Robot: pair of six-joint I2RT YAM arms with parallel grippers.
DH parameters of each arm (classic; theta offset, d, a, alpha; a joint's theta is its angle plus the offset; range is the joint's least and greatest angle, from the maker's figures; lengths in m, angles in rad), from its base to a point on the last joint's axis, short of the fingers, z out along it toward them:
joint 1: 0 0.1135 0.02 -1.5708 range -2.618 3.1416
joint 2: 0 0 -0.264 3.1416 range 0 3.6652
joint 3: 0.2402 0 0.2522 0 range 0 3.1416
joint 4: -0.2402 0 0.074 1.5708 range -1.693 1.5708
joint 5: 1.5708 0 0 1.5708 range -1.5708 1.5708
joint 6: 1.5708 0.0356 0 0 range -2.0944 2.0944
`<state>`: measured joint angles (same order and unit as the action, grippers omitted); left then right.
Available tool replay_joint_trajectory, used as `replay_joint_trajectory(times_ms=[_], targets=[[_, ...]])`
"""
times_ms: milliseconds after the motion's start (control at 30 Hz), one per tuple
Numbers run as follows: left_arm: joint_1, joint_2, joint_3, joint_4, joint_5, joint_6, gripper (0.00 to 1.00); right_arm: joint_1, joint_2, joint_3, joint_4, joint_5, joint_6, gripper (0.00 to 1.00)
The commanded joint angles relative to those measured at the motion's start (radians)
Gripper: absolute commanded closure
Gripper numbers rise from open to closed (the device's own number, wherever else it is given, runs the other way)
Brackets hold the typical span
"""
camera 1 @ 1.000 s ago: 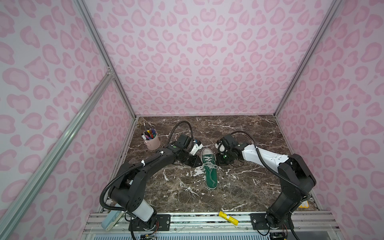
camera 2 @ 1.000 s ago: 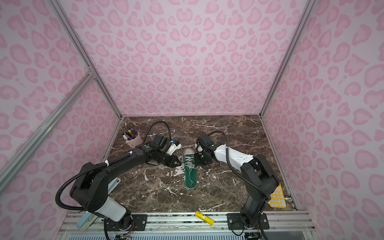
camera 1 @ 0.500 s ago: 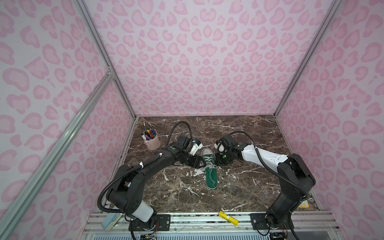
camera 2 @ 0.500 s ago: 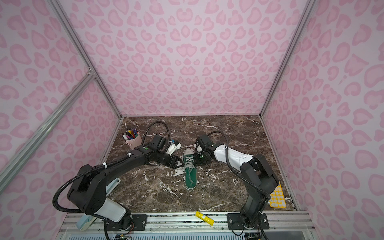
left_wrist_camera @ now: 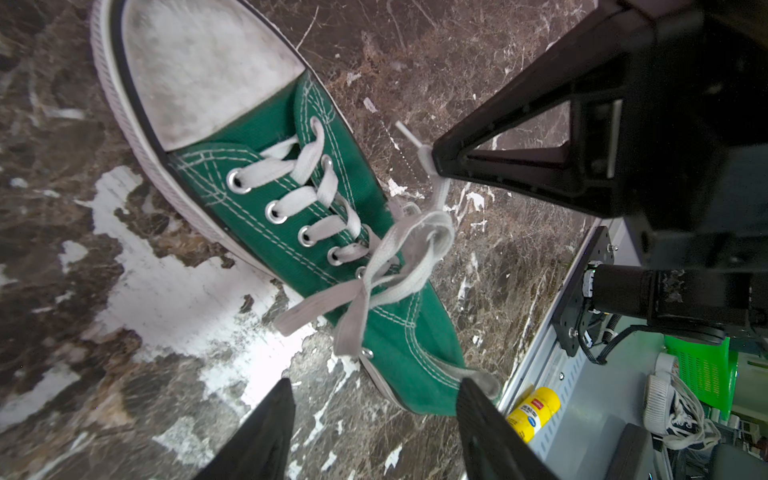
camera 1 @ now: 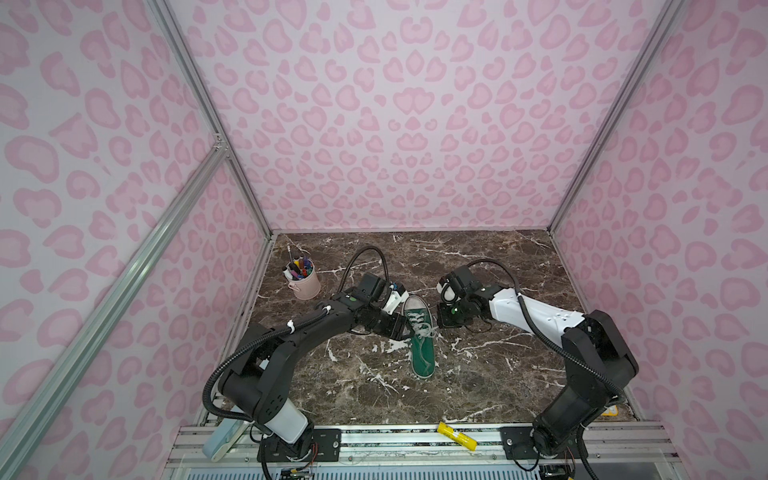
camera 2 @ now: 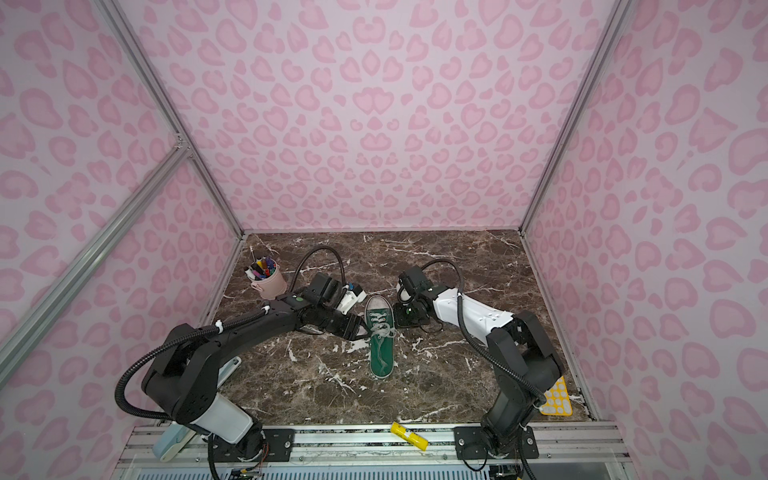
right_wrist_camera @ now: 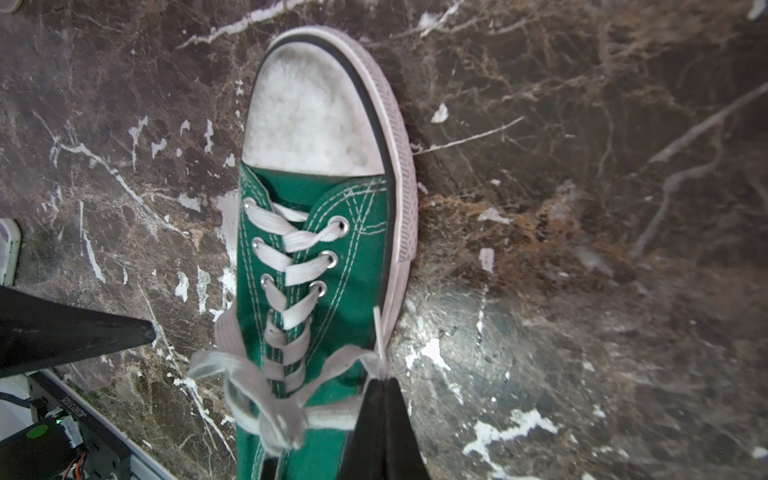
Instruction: Tie the shoes
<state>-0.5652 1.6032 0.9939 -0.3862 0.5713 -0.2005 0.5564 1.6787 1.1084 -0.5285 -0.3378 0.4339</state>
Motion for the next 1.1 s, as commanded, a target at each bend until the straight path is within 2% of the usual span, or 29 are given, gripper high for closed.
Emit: replay_joint_trajectory(times_ms=[0, 800, 1000, 1067], targets=[[-0.002, 0.007, 0.007, 0.030, 0.000, -0.001, 0.36, -0.002, -0.003, -0.002, -0.028, 0.037, -0.013, 1.00], [-0.004, 0.012, 0.053, 0.023, -0.011, 0.002, 0.36, -0.080, 0.000, 0.006, -0.066, 0.083, -0.067, 1.00], [-0.022, 0.020, 0.086, 0.021, -0.043, 0.000, 0.35, -0.092, 0.004, -0.007, -0.060, 0.083, -0.063, 1.00], [-0.049, 0.030, 0.106, 0.022, -0.085, 0.001, 0.34, -0.093, 0.007, -0.009, -0.050, 0.068, -0.060, 1.00]])
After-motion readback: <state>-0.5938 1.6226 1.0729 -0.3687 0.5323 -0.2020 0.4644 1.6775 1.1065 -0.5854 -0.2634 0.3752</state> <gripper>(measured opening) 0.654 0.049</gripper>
